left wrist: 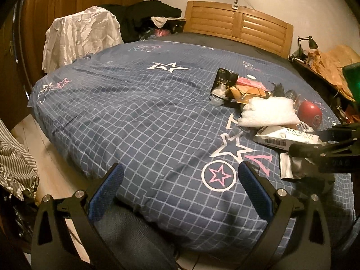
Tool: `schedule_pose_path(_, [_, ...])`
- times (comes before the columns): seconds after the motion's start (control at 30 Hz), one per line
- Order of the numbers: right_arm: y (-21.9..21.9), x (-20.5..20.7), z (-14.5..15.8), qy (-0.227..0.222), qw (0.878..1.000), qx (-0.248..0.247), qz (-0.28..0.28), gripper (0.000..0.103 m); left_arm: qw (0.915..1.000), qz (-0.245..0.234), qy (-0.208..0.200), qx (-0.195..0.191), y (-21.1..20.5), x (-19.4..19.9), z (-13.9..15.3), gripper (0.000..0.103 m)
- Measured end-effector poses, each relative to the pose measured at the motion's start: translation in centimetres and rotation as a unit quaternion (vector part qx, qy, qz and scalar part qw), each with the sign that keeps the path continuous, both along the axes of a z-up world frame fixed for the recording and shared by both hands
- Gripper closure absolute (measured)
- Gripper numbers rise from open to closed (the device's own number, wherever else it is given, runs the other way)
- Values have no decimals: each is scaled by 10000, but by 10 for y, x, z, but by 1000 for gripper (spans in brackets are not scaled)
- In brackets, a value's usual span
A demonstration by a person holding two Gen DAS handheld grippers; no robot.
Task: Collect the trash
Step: 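Grasp the white medicine box with the right tool while the left tool reaches toward the pile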
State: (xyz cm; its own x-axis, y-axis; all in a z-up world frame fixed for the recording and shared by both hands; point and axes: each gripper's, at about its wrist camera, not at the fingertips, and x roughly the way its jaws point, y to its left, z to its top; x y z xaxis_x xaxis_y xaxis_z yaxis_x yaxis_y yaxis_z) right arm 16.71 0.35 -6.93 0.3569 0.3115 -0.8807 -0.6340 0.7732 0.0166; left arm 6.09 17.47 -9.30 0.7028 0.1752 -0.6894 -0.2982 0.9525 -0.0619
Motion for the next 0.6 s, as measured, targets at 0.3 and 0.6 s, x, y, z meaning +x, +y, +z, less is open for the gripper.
schedule_pose_path(0.3, [-27, -27, 57, -636, 9970, 441, -68, 50, 9999, -100, -97, 77, -6, -2, 5, 5])
schedule_pose_path(0.6, [-137, -84, 119, -1335, 9679, 1759, -1197, 50, 9981, -578, -112, 175, -26, 6, 9, 5])
